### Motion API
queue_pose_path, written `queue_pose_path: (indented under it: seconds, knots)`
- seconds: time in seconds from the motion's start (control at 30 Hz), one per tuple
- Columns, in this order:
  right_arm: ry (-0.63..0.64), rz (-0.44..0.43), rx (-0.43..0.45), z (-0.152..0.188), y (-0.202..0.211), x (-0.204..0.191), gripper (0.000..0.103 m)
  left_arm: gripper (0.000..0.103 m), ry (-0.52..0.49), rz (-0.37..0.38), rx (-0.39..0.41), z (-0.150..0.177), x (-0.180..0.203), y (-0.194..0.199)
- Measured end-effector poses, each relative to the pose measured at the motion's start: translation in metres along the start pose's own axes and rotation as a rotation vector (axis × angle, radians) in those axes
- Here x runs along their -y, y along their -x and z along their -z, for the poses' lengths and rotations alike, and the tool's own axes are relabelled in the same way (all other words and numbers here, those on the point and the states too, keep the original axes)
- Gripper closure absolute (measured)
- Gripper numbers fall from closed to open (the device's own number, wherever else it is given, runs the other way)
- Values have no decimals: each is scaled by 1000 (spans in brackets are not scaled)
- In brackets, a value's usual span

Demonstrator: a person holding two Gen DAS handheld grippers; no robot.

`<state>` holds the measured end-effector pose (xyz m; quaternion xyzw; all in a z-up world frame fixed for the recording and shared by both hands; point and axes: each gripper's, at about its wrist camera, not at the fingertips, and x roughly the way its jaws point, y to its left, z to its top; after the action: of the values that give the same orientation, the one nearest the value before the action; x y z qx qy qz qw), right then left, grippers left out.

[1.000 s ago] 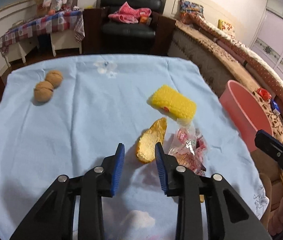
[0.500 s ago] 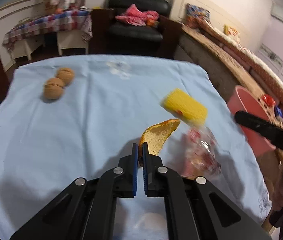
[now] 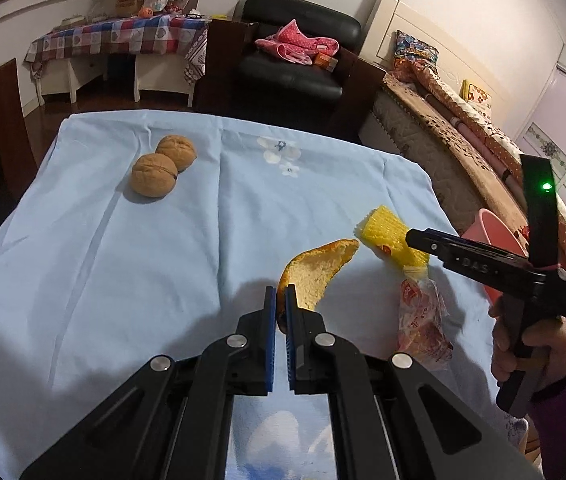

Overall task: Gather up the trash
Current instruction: 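Grasp the yellow chip with the left tool while the right tool grasps the yellow sponge, then carry the chip and yellow sponge over the pink bucket and open both tools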

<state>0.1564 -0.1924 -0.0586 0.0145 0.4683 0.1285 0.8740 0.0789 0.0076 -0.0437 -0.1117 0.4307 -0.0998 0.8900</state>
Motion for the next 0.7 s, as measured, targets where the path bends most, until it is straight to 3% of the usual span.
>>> queue_pose_path:
  seconds: [0.13, 0.2, 0.27, 0.7]
  knots:
    - [16, -17, -4, 7, 1, -4, 71, 100, 2, 8, -3, 1, 1, 0]
    - [23, -33, -1, 11, 5, -6, 85, 100, 2, 10, -1, 1, 2, 0]
    - [18, -37, 16, 16, 13, -8, 92, 100, -4, 11, 9, 2, 4, 5]
    - [-117, -62, 222, 51, 112, 13, 94, 100, -22, 46, 62, 6, 28, 37]
